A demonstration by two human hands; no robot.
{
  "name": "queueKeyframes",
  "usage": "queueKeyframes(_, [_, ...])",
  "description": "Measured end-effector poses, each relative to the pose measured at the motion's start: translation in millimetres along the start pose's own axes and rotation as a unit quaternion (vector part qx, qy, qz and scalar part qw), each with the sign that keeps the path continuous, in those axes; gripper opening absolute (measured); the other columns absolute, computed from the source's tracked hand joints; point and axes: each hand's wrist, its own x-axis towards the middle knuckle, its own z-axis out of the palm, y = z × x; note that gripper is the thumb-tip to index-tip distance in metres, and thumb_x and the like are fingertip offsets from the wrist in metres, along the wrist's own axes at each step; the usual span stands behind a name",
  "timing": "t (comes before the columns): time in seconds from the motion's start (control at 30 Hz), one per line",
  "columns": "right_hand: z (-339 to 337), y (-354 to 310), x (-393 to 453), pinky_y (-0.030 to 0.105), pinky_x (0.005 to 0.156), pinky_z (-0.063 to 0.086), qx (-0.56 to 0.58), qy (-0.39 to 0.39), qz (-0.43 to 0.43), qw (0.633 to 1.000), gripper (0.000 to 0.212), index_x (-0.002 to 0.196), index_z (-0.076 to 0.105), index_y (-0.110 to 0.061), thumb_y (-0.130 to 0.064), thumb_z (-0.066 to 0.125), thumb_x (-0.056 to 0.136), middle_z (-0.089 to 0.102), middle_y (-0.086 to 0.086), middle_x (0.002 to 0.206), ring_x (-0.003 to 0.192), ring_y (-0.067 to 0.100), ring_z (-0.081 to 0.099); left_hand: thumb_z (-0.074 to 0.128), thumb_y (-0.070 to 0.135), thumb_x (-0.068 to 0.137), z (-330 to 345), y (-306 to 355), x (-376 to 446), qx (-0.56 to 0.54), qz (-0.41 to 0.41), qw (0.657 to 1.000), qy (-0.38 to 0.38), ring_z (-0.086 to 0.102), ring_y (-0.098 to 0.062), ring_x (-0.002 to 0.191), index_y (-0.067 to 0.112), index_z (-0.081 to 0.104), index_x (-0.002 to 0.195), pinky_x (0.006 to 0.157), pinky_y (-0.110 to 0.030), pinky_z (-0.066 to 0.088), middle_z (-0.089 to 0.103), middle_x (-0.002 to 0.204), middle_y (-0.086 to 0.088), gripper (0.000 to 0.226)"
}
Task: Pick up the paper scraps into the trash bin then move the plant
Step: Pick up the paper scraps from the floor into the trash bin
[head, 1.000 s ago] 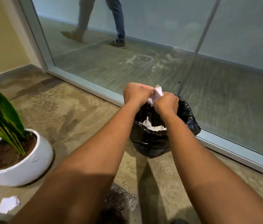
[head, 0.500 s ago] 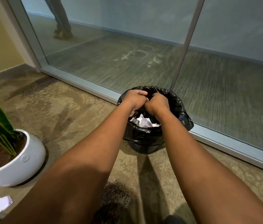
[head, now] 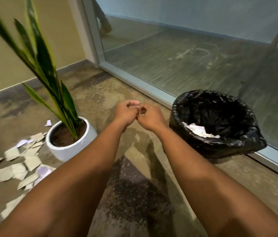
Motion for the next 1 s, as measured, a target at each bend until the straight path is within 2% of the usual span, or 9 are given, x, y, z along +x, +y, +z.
queueKeyframes(0.1, [42.2,-2.0,-2.7,0.038,0.078,0.059,-0.016,-0.081,0.007,0.997,0.013,0.092,0.071,-0.019,-0.029,0.066,0.085,0.072,0.005,0.094,0.088,0.024,0.068,0.063,0.003,0.09,-35.8,-39.1,-14.2,0.034,-0.042,0.999,-0.001,0.06,-0.011,0.064,0.012,0.069,0.1,0.064,-0.023,0.05,0.07,0.091,-0.01,0.015])
queueKeyframes(0.2, [74.0,-2.3,-9.0,0.036,0.079,0.059,-0.047,-0.155,-0.005,0.987,0.013,0.093,0.073,-0.018,-0.029,0.068,0.085,0.073,0.008,0.097,0.09,0.025,0.069,0.061,-0.001,0.09,-68.2,-66.9,-31.5,0.075,-0.079,0.994,-0.006,0.061,-0.01,0.068,0.005,0.068,0.109,0.054,-0.014,0.051,0.07,0.091,-0.009,0.021])
queueKeyframes(0.37, [104.5,3.2,-18.0,0.033,0.082,0.057,-0.091,-0.217,0.002,0.972,0.016,0.098,0.074,-0.014,-0.022,0.068,0.085,0.073,0.008,0.1,0.092,0.024,0.068,0.062,0.001,0.09,-94.4,-102.4,-42.2,0.135,-0.135,0.982,-0.009,0.062,-0.019,0.073,0.008,0.069,0.11,0.065,-0.026,0.05,0.069,0.086,-0.009,0.022])
queueKeyframes(0.5, [129.8,-1.5,-24.2,0.032,0.078,0.056,-0.136,-0.252,-0.013,0.958,0.022,0.103,0.073,-0.012,-0.025,0.065,0.087,0.07,0.011,0.104,0.094,0.028,0.067,0.06,0.004,0.086,-99.5,-122.9,-55.9,0.166,-0.154,0.974,-0.007,0.06,-0.012,0.067,0.023,0.069,0.084,0.071,-0.026,0.048,0.069,0.076,0.001,0.021])
queueKeyframes(0.57, [142.5,-3.7,-27.4,0.032,0.076,0.056,-0.15,-0.277,-0.022,0.949,0.023,0.102,0.073,-0.013,-0.025,0.064,0.086,0.07,0.012,0.103,0.093,0.028,0.068,0.061,0.007,0.084,-105.8,-132.2,-63.3,0.157,-0.164,0.974,0.022,0.064,-0.013,0.072,0.026,0.07,0.08,0.076,-0.03,0.054,0.073,0.082,0.001,0.021])
queueKeyframes(0.67, [162.5,-6.7,-34.9,0.036,0.084,0.059,-0.152,-0.317,-0.025,0.936,0.023,0.104,0.075,-0.014,-0.022,0.064,0.086,0.071,0.011,0.107,0.096,0.027,0.068,0.064,0.014,0.079,-123.1,-150.9,-73.9,0.145,-0.187,0.97,0.056,0.07,-0.02,0.088,0.022,0.074,0.087,0.089,-0.035,0.056,0.077,0.093,-0.003,0.016])
queueKeyframes(0.77, [181.2,-11.3,-45.0,0.035,0.092,0.055,-0.157,-0.346,-0.035,0.924,0.026,0.11,0.073,-0.013,-0.02,0.062,0.087,0.069,0.01,0.113,0.104,0.028,0.065,0.066,0.011,0.085,-144.3,-164.9,-89.7,0.152,-0.212,0.963,0.074,0.066,-0.016,0.09,0.019,0.075,0.099,0.09,-0.03,0.052,0.075,0.098,-0.001,0.018])
queueKeyframes(0.9, [212.7,-25.7,-62.1,0.034,0.097,0.052,-0.155,-0.382,-0.044,0.91,0.033,0.118,0.069,-0.015,-0.023,0.066,0.086,0.067,0.009,0.122,0.111,0.025,0.062,0.065,0.012,0.084,-184.4,-183.3,-108.0,0.17,-0.245,0.948,0.109,0.068,-0.02,0.098,0.025,0.072,0.094,0.09,-0.03,0.053,0.072,0.096,0.0,0.018])
queueKeyframes(1.0, [229.7,-37.2,-72.3,0.031,0.099,0.05,-0.147,-0.4,-0.055,0.903,0.041,0.124,0.066,-0.02,-0.029,0.069,0.085,0.064,0.006,0.129,0.116,0.023,0.06,0.063,0.009,0.082,-207.7,-190.4,-116.7,0.184,-0.251,0.942,0.128,0.067,-0.023,0.093,0.025,0.069,0.095,0.081,-0.027,0.052,0.071,0.096,-0.004,0.021])
